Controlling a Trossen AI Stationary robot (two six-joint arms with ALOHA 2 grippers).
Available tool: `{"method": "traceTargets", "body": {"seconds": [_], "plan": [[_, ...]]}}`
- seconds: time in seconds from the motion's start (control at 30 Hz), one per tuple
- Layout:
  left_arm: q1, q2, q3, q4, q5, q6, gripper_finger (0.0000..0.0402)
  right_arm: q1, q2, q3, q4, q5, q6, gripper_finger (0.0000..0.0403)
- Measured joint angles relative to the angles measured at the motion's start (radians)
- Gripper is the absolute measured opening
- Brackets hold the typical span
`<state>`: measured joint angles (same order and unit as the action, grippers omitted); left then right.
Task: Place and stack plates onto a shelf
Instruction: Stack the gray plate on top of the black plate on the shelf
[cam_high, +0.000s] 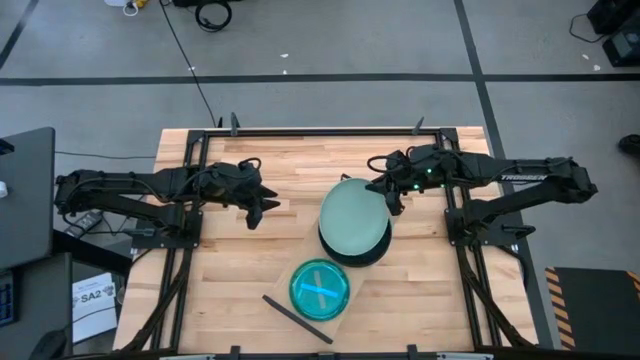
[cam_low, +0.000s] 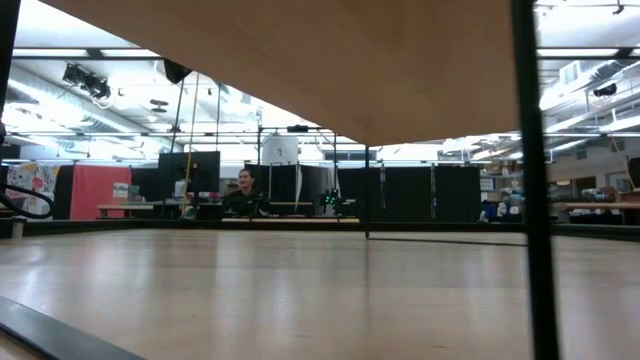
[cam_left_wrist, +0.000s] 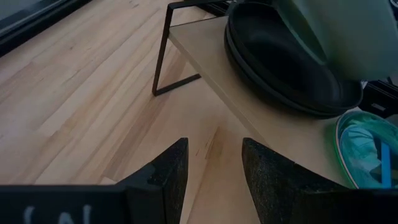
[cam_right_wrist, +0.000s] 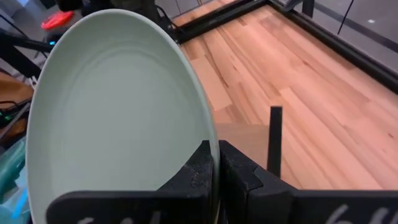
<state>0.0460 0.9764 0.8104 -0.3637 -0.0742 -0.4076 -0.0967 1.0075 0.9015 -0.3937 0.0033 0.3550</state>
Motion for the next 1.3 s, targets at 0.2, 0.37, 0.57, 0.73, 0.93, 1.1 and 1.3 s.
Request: {"method": "traceTargets", "body": {"seconds": [0.2,0.37,0.57,0.73,0.93,1.1,1.3], "plan": [[0.000,0.000,0.000,0.000,0.000,0.000,0.0157,0.000,0.025,0.000,-0.029,-0.030,0.000,0.0022],[0.001,0.000,0.000,-0.001,0.000,0.000,0.0157,0.001,0.036,0.000,-0.030,-0.031,0.001,0.0023],[0.001,0.000,0.000,-0.002,0.000,0.000,0.0157,0.001,0.038,0.000,-0.033,-0.031,0.000,0.0023],[0.001,0.000,0.000,-0.003,0.000,0.000,0.0157,0.001,0.038,0.000,-0.034,-0.031,0.001,0.0023],[0.001,0.000,0.000,-0.003,0.000,0.000,0.0157,0.000,0.038,0.000,-0.034,-0.052,0.002,0.0034],[0.001,0.000,0.000,-0.004,0.000,0.000,0.0157,0.001,0.038,0.000,-0.034,-0.085,0.001,0.0038],[0.001,0.000,0.000,-0.004,0.000,0.000,0.0157,0.001,0.038,0.000,-0.034,-0.086,0.001,0.0040]]}}
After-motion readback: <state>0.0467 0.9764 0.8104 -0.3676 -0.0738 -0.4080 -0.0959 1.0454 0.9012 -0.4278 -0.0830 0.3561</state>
